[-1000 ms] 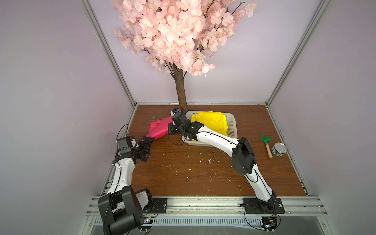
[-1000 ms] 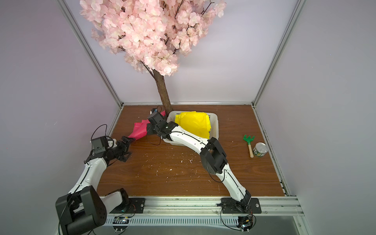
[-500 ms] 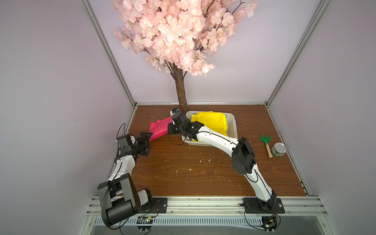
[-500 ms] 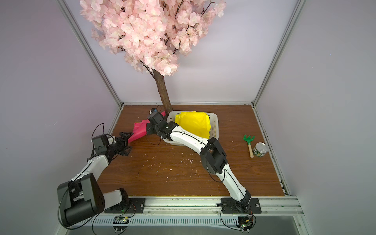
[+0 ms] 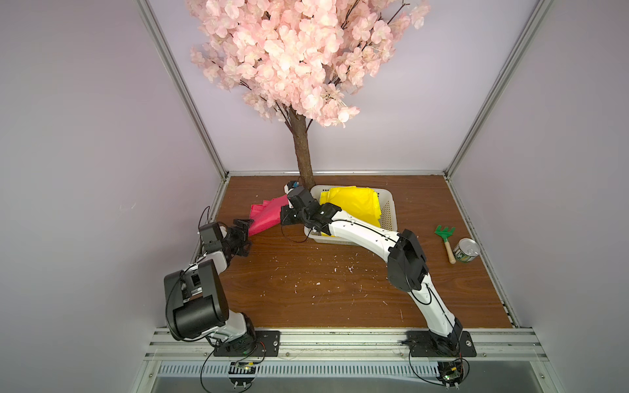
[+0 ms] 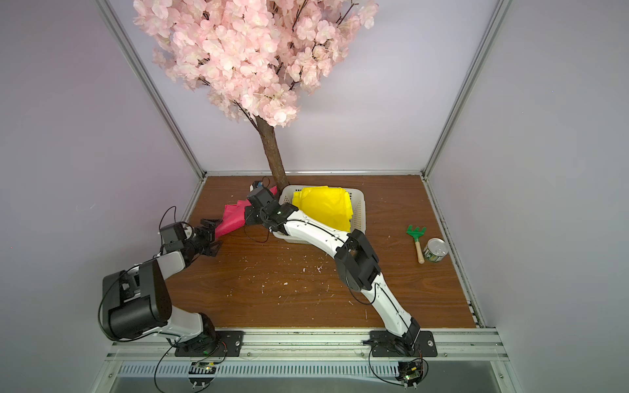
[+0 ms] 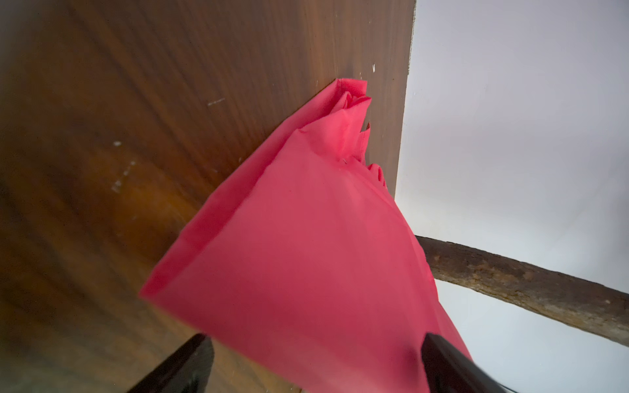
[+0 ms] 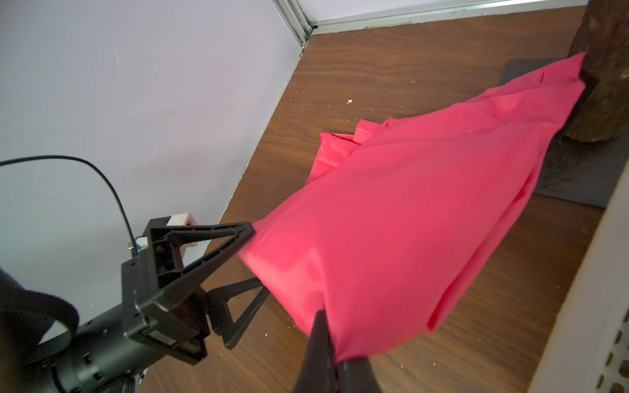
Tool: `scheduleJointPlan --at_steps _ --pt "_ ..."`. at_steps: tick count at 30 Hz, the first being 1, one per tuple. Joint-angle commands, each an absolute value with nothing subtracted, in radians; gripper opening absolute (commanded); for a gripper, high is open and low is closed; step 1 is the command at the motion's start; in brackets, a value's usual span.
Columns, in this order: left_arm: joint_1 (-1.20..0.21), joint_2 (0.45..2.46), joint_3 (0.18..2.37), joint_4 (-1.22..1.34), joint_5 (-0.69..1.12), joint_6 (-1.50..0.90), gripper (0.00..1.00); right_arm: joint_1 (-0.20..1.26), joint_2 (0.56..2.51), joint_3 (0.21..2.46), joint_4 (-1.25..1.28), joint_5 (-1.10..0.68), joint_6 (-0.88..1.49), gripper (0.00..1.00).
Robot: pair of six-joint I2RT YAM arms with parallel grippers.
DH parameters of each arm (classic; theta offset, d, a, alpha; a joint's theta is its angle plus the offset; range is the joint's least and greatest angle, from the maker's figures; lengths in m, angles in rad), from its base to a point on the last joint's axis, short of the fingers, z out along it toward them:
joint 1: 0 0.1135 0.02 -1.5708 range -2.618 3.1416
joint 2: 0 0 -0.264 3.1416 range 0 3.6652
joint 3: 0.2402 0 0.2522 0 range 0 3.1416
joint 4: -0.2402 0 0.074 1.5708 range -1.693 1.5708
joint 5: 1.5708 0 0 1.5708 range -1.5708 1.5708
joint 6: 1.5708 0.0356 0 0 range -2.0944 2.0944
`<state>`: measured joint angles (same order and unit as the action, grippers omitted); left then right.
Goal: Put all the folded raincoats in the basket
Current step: Pick up the raincoat from the center of the board.
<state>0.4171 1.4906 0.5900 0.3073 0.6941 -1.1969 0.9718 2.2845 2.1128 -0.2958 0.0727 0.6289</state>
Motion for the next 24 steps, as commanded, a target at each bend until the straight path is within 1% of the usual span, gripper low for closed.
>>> scheduleJointPlan --at_steps 1,2,5,12,15,18,19,24 --pt "0.432 1.517 0.632 0.401 0.686 -1.218 0.94 0.966 2.266 2.121 -0.246 0.065 0.636 0.0" --pt "0.432 1.524 0.638 0.409 0.685 -1.221 0.92 0.966 2.266 2.12 -0.245 0.063 0.636 0.0" --pt "0.431 1.543 0.646 0.443 0.693 -1.236 0.82 0.968 2.267 2.12 -0.247 0.06 0.637 0.0" --pt "0.433 1.562 0.635 0.502 0.708 -1.252 0.46 0.968 2.267 2.12 -0.253 0.053 0.634 0.0" --pt "0.433 1.557 0.625 0.524 0.714 -1.263 0.24 0.968 2.27 2.135 -0.257 0.049 0.627 0.0" --pt "0.432 1.541 0.627 0.533 0.723 -1.271 0.04 0.968 2.282 2.174 -0.274 0.038 0.612 0.0" --pt "0.432 1.532 0.634 0.528 0.722 -1.268 0.0 0.968 2.288 2.192 -0.279 0.033 0.604 0.0" --pt "0.432 1.454 0.693 0.447 0.709 -1.228 0.0 0.967 2.323 2.326 -0.324 0.013 0.547 0.0"
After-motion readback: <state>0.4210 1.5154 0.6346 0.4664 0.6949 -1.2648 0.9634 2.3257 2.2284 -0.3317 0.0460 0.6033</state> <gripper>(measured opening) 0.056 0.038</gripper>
